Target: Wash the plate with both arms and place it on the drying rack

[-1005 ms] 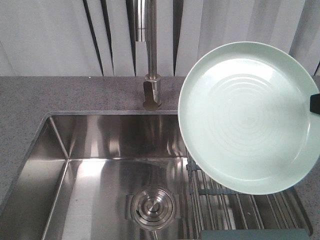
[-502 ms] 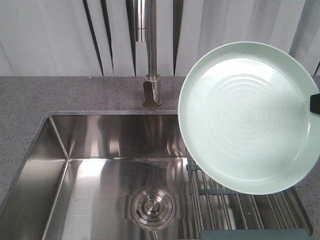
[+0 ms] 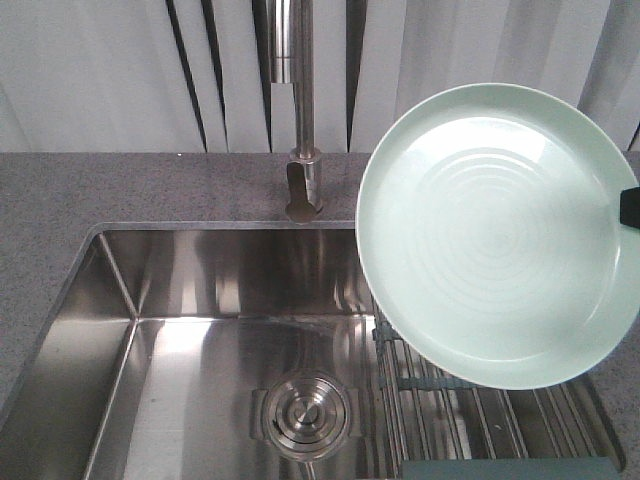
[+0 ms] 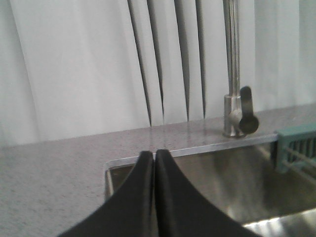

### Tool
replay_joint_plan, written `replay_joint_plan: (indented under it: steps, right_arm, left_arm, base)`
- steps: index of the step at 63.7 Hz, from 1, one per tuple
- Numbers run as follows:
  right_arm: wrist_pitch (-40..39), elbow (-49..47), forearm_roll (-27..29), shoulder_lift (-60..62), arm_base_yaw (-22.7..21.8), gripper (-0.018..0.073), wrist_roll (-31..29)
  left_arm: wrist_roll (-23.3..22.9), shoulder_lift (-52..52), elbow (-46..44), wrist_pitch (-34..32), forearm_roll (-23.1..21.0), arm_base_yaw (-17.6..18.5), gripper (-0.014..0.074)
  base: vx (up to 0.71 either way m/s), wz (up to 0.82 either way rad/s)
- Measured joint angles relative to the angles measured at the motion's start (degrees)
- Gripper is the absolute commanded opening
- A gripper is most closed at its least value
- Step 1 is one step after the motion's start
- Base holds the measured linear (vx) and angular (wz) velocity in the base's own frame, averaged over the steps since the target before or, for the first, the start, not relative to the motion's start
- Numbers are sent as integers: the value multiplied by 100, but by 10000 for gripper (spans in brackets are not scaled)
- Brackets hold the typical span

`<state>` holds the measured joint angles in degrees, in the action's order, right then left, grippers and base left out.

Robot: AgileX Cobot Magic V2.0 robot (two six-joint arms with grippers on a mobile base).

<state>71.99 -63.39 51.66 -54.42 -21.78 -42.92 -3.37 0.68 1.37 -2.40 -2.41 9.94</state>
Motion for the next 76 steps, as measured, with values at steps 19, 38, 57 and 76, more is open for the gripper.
replay_joint_plan:
  steps: [19, 38, 57, 76]
  right_arm:
    - [0, 0, -382, 33, 0, -8, 235]
    - [-363, 0, -1957, 550, 0, -8, 1438]
    - [-612, 0, -2673, 725, 0, -8, 1919]
    - [-716, 0, -2677, 725, 0, -8, 1941]
  left_arm:
    - [-1680, 0, 0, -617, -1056, 0, -6]
    - [-3037, 0, 0, -1711, -1592, 0, -6]
    - [-4782, 0, -96, -2284, -1631, 0, -6]
    - [-4951, -1266, -1935, -2120, -258, 0, -6]
  base:
    - [0, 0]
    - [0, 0]
    - [0, 0]
    - [0, 0]
